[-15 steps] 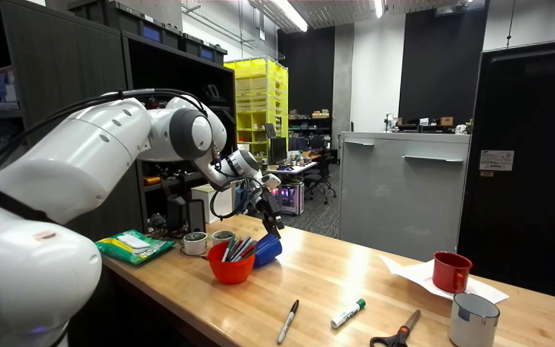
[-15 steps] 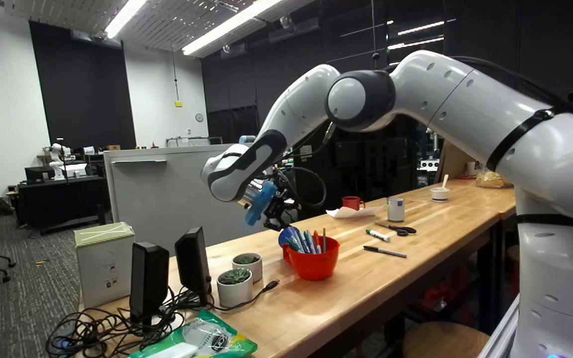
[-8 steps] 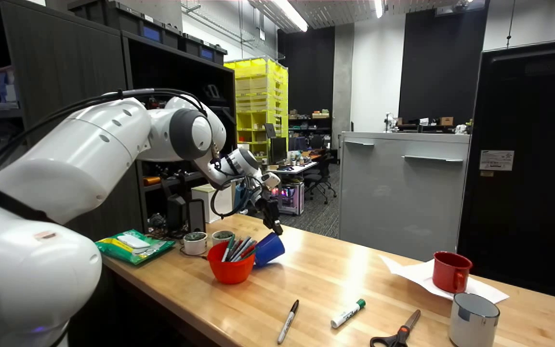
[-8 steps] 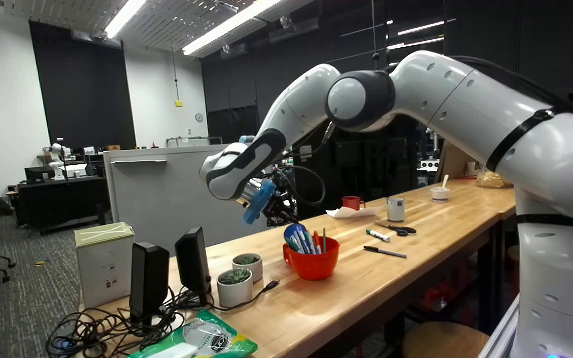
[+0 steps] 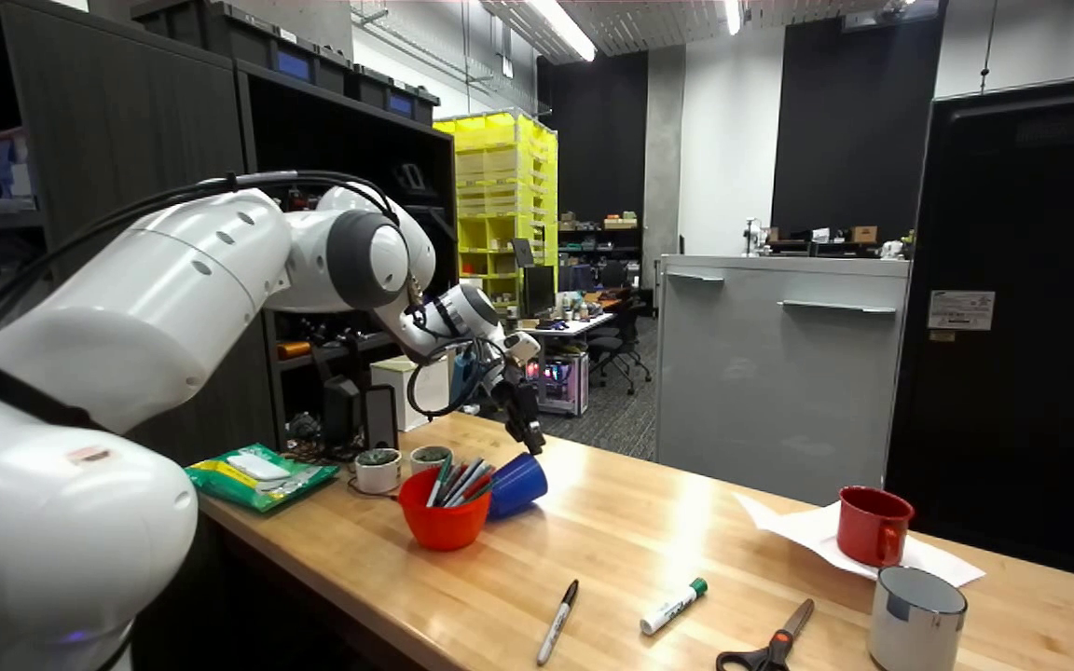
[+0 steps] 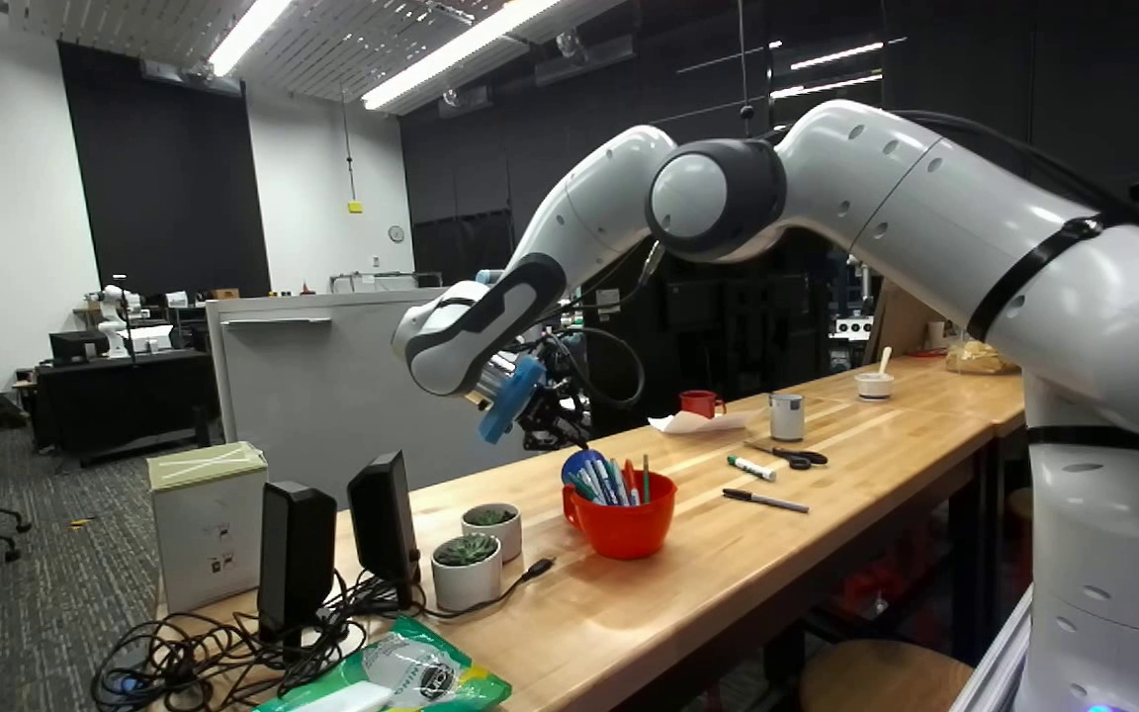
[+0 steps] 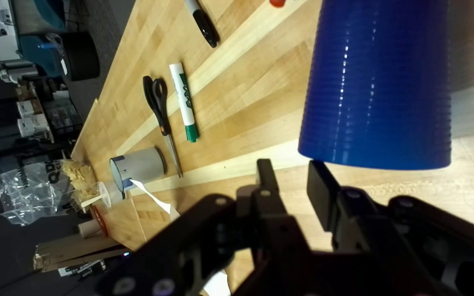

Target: Move the blue cup to the left

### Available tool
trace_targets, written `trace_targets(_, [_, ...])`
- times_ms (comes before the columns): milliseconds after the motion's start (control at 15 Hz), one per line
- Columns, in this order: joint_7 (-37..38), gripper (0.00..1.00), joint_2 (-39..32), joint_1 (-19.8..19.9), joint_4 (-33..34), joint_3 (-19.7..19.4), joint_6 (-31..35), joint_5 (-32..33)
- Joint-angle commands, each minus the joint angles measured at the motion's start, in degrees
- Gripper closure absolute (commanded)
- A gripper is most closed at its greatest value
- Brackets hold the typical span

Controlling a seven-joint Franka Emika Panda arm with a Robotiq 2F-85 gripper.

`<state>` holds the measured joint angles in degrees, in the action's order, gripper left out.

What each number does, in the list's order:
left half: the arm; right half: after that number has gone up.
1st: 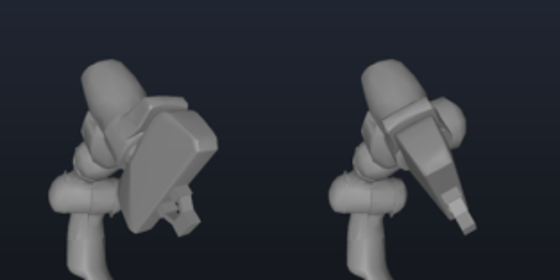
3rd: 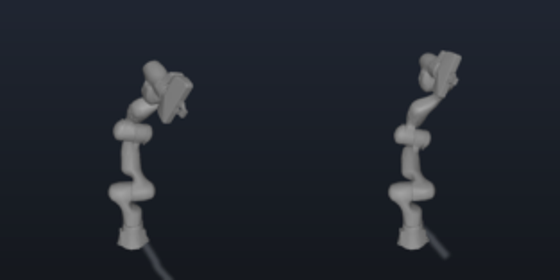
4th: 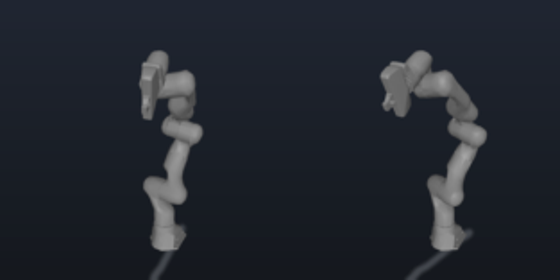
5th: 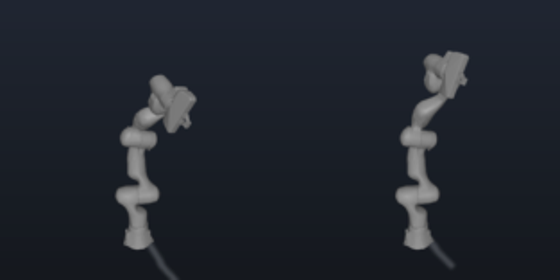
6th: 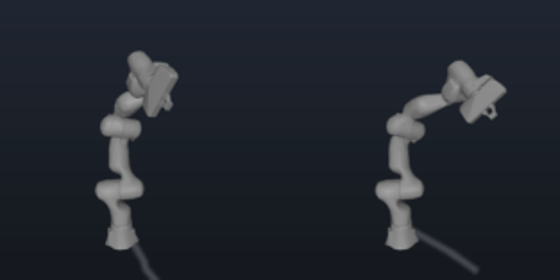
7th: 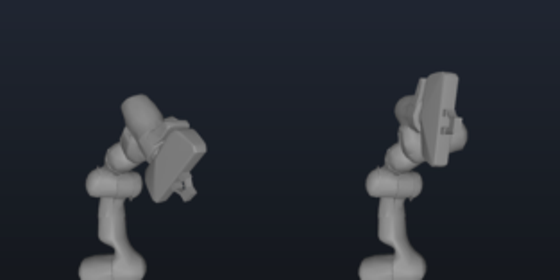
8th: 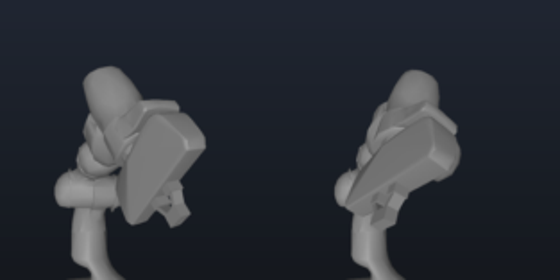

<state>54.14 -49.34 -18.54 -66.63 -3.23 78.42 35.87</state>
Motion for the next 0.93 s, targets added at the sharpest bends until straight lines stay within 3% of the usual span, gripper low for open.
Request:
trace_targets(0, [-1.5, 0.41, -0.1, -0.4, 1.2, 0.0, -1.3, -1.2])
trace_targets(400, [-1.5, 0.00, 0.4, -0.3, -0.1, 0.3, -2.0, -4.1])
trace_targets(867, [-0.2, 0.00, 1.0, -0.5, -1.8, -0.1, -4.0, -8.9])
